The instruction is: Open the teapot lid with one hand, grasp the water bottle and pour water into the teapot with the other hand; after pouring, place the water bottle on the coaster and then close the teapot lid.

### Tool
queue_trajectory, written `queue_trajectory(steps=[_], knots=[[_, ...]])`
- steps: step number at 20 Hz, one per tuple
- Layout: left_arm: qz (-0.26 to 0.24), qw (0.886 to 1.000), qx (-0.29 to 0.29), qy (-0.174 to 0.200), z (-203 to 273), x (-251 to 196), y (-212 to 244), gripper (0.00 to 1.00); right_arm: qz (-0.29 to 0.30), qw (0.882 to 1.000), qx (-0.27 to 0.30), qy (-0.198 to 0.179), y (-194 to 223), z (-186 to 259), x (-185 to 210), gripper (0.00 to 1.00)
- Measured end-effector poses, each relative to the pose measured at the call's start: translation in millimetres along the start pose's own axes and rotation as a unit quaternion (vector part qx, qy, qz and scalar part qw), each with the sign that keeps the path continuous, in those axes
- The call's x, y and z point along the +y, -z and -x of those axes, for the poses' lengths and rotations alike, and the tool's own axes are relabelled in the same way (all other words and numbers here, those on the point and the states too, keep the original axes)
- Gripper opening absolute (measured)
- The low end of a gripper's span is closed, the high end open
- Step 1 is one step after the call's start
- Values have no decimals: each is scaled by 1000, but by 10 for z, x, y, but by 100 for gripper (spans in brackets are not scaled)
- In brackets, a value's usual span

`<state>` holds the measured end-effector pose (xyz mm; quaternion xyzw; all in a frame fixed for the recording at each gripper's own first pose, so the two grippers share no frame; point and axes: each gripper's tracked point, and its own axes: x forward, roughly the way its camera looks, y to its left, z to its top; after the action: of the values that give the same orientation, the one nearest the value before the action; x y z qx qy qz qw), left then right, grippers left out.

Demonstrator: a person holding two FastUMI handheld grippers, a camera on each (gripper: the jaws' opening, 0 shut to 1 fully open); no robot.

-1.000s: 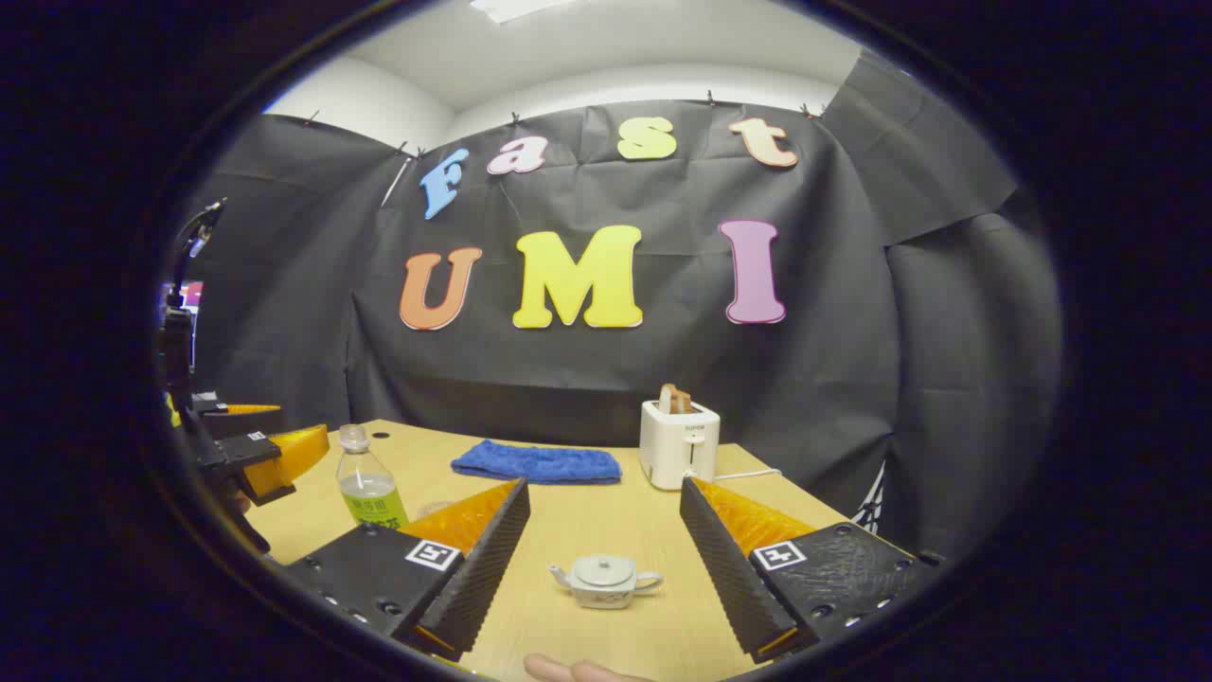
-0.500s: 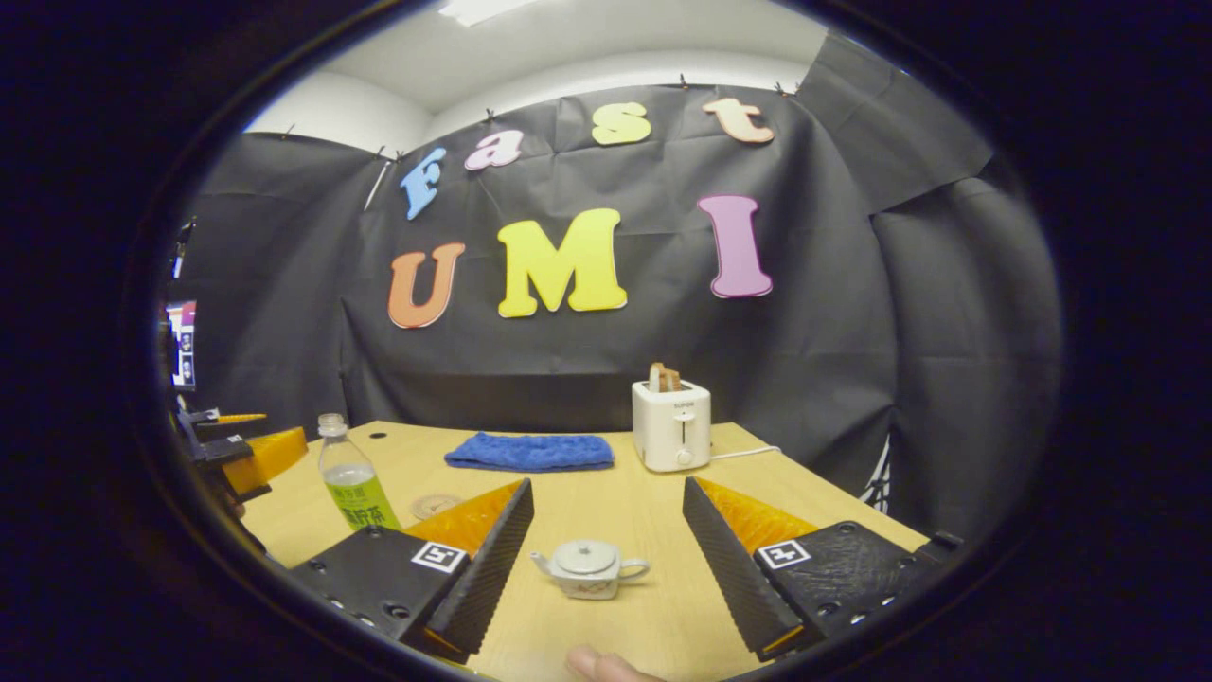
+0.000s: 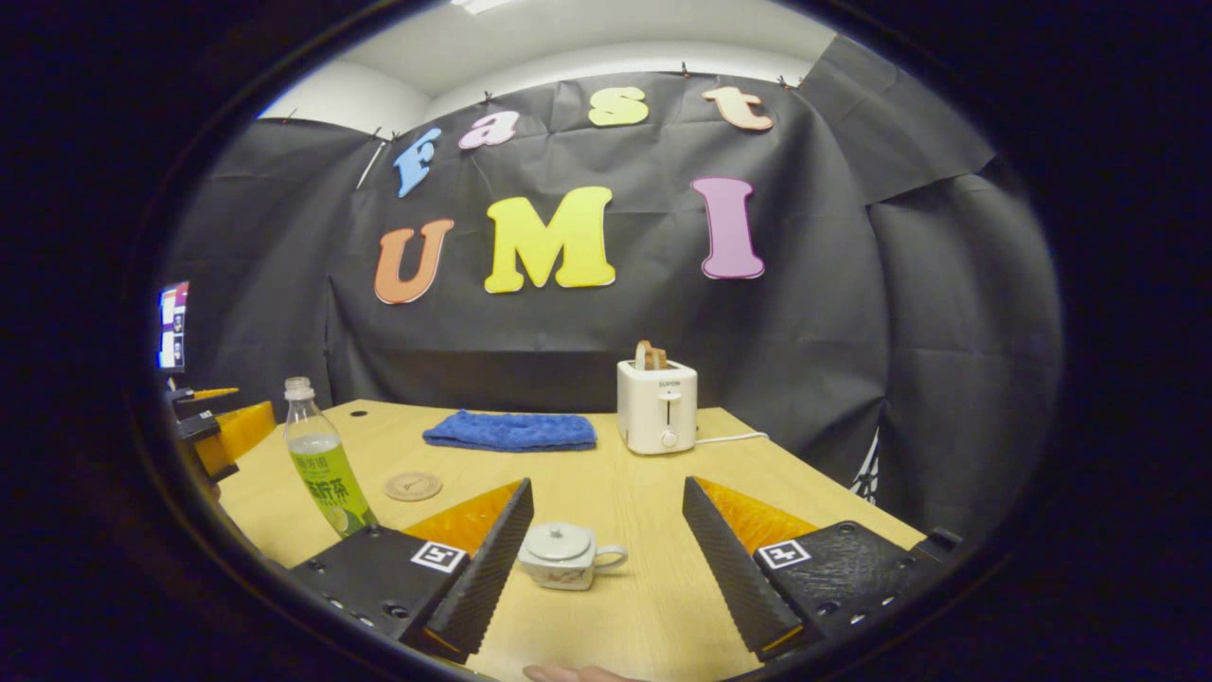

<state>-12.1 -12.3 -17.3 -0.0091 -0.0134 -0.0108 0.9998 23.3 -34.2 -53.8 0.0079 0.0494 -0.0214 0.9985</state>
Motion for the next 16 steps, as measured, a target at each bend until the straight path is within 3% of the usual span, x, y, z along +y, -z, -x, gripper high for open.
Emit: queue_trajectory(steps=[3,8,11,14,16], knots=[[-7,1000,9,13,-14,-90,101,99,28,1000,4,-8,83,-108,99,96],[-10,1000,-7,11,-11,-88,68,98,23,999,15,-17,200,-363,250,95],[-20,1000,-13,6,-26,-38,71,99,49,998,32,-10,332,-504,284,96],[-23,1000,-15,7,-35,-49,111,98,49,998,40,-27,406,-542,377,96],[-21,1000,-13,8,-50,-54,127,98,32,998,51,-23,477,-597,323,86]])
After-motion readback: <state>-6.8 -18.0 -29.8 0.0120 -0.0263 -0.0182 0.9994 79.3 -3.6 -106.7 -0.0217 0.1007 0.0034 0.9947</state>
